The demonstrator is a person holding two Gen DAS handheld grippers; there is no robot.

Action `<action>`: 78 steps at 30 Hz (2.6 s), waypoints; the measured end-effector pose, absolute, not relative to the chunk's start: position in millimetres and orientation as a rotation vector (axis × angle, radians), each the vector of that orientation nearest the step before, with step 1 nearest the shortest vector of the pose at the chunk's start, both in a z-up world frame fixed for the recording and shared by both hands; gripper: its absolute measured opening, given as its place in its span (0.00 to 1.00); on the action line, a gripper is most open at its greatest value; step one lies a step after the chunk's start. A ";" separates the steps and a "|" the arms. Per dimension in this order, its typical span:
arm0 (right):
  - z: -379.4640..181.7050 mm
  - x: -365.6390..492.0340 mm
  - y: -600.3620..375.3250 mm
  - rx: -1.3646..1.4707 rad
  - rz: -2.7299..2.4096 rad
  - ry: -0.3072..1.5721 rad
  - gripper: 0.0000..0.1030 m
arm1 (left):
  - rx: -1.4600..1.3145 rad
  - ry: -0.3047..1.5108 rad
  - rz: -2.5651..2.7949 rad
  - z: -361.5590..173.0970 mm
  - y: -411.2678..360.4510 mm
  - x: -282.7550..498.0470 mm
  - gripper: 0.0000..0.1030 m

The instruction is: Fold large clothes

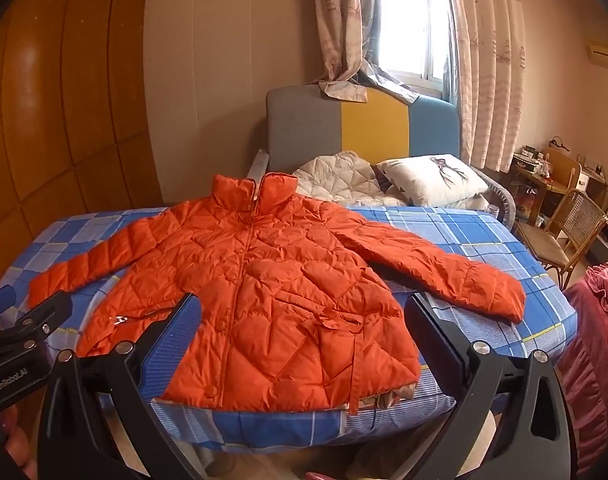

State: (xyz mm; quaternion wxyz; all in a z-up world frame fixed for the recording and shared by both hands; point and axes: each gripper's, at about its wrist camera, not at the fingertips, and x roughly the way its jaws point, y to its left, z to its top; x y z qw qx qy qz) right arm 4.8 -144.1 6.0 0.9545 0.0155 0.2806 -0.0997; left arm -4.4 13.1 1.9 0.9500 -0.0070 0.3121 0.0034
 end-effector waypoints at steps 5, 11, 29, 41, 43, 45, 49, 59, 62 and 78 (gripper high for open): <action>5.8 5.8 -144.4 0.032 -0.203 0.575 0.97 | -0.015 0.642 0.002 -1.3 11.3 -3.3 0.98; 5.6 6.7 -144.8 0.032 -0.204 0.575 0.97 | -0.013 0.645 0.002 -1.9 10.6 -2.0 0.98; 5.6 8.6 -147.7 0.027 -0.207 0.581 0.97 | -0.011 0.651 -0.002 -5.8 8.5 -1.3 0.98; 3.8 8.0 -148.4 0.030 -0.204 0.581 0.97 | -0.007 0.656 0.000 -5.3 8.4 -2.5 0.98; 3.5 9.3 -147.7 0.027 -0.207 0.582 0.97 | -0.011 0.655 0.001 -4.5 9.5 -2.2 0.98; 3.1 8.8 -148.3 0.028 -0.208 0.581 0.97 | -0.014 0.656 0.000 -4.5 9.7 -2.2 0.98; 3.0 8.5 -147.6 0.029 -0.207 0.584 0.97 | -0.010 0.657 -0.001 -4.5 9.3 -2.1 0.98; 2.9 9.7 -148.2 0.030 -0.204 0.594 0.97 | -0.024 0.675 -0.012 -6.5 10.1 -0.4 0.98; 2.5 9.4 -148.4 0.028 -0.206 0.596 0.97 | -0.021 0.677 -0.015 -6.4 9.4 0.8 0.98; 0.2 13.9 -151.5 0.034 -0.215 0.602 0.97 | -0.012 0.682 -0.022 -9.9 4.8 4.6 0.98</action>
